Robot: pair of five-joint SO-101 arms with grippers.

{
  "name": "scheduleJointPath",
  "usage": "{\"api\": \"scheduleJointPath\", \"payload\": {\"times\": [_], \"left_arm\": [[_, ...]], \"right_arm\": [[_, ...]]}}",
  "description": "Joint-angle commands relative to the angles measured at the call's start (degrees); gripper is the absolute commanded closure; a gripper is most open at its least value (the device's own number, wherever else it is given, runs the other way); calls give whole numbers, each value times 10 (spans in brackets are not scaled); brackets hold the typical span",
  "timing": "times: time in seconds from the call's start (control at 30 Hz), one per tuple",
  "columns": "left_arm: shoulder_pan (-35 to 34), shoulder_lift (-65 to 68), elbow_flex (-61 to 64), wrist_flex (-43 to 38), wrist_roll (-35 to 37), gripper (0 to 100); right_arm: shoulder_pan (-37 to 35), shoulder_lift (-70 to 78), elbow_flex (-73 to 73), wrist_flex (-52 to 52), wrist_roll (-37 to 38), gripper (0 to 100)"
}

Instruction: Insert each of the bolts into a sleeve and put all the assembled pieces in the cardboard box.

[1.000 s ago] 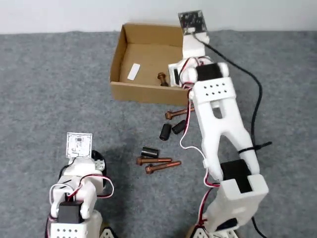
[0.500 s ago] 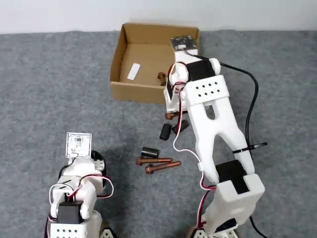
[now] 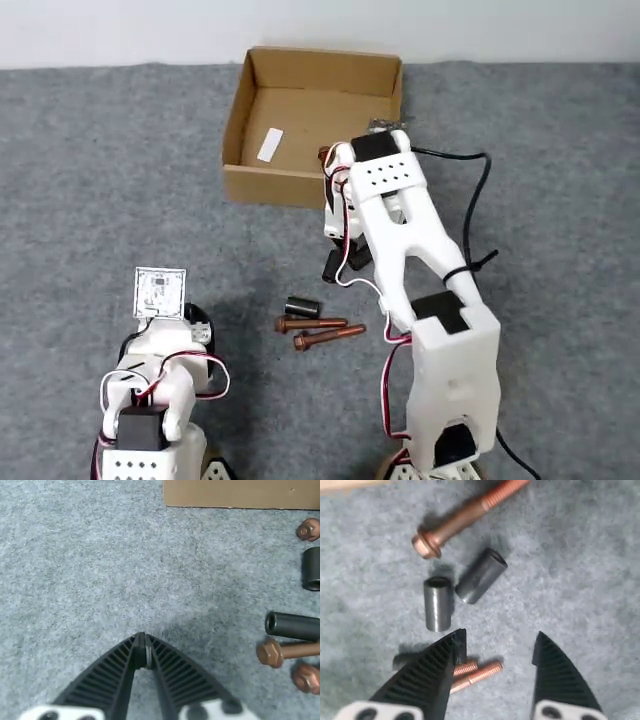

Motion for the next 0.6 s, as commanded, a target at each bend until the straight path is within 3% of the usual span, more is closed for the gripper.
{"api": "scheduleJointPath", "payload": {"times": [0.0,0.57], "left_arm": [[-3,-5,-1,-3,6,994],[-3,-5,-1,-4,6,994]], "right_arm": [[-2,8,-40,-29,-8,797],[11,141,-73,-64,-30,812]]}}
